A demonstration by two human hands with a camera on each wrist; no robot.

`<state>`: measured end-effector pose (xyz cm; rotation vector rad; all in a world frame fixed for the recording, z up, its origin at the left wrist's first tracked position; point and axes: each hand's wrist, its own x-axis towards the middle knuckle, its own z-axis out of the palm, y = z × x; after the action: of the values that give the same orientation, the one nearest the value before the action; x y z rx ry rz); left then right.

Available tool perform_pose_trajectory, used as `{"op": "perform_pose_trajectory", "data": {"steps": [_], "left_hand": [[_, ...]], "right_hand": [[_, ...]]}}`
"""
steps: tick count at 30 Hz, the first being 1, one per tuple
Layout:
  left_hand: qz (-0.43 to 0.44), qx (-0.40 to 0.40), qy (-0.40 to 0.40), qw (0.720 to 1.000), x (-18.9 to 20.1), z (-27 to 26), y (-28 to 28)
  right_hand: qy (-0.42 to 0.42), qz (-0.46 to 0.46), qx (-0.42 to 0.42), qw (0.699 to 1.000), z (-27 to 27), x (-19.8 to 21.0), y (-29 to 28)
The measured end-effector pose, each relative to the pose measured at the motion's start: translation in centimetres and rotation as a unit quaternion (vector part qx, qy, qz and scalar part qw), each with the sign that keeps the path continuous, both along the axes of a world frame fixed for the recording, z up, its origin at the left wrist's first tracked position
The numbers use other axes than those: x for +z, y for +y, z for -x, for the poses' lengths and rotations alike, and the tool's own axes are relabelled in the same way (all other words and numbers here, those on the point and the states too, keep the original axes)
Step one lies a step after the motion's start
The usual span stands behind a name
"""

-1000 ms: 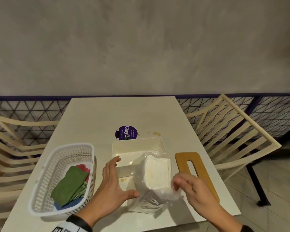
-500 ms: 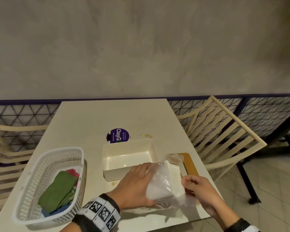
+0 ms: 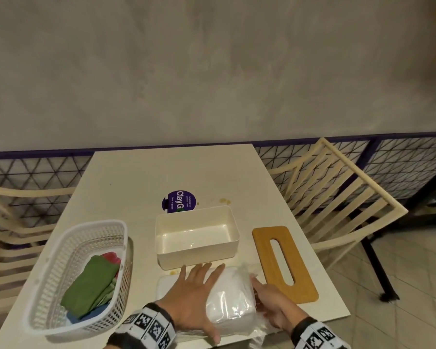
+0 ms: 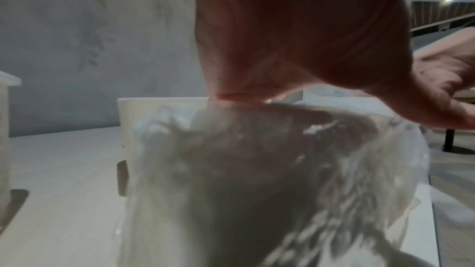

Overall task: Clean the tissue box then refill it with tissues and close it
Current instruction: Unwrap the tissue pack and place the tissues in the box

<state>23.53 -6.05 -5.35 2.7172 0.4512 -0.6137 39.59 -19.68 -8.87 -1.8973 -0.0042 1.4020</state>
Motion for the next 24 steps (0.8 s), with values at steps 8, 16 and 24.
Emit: {"op": "perform_pose_trajectory", "data": {"steps": [8, 16, 24], "left_hand": [[-0.034, 0.018, -0.057, 0.998, -1.3, 0.5, 0.2], [-0.043, 0.037, -0.065, 0.996, -2.1, 1.0, 0.3], [-0.081, 0.026, -0.083, 0.993, -2.2, 1.3, 0.2]], "right_hand": [[0.075, -0.118, 0.005, 0.990, -1.1, -0.3, -0.3], [0.039, -0.186, 0.027, 0.981, -1.1, 0.0, -0.3], [0.058, -0.195, 0.055, 0.977, -1.6, 0.8, -0.2]]}}
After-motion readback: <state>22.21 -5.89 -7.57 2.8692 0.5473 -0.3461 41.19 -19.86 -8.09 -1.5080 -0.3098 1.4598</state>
